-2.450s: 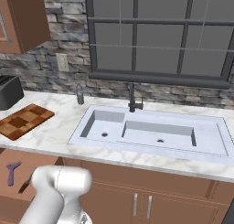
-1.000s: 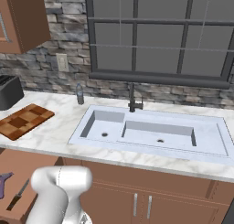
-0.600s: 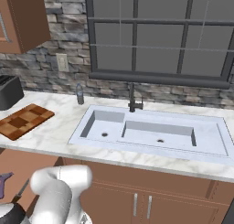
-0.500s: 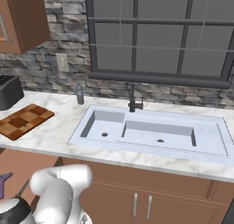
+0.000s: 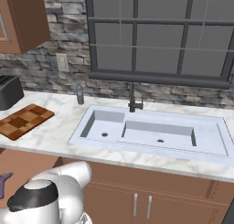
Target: Open the drawer on the left and place the cutting tools on the cutting board.
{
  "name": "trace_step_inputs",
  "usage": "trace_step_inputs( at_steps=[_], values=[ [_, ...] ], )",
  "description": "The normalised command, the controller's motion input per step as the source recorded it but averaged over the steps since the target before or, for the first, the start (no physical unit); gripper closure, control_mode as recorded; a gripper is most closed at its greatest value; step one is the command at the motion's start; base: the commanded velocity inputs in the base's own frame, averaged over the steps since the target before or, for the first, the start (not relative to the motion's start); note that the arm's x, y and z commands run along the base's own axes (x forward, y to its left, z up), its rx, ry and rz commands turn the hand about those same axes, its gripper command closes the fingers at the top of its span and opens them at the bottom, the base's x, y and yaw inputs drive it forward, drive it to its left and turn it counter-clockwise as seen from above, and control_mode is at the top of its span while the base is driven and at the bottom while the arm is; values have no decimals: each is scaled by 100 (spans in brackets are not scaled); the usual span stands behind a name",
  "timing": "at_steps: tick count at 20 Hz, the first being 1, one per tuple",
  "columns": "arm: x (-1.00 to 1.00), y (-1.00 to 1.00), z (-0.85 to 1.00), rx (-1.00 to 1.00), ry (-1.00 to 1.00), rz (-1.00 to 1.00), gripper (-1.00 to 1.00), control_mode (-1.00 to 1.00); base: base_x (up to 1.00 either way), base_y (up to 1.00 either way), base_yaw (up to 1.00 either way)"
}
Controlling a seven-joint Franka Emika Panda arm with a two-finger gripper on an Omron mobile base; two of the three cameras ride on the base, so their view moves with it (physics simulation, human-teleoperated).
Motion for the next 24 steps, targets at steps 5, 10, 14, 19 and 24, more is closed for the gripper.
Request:
trace_step_inputs(
  at_steps=[5, 10, 14, 19, 24],
  values=[
    [38, -5, 76, 8, 34, -10, -100, -100, 0, 0, 0],
    [83, 0, 25, 0, 37, -15, -100, -100, 0, 0, 0],
    [99, 0, 1, 0, 42, -16, -100, -100, 0, 0, 0],
    [87, 0, 0, -3, 45, -13, -100, -100, 0, 0, 0],
    [42, 0, -1, -10, 29, -6, -100, -100, 0, 0, 0]
  ],
)
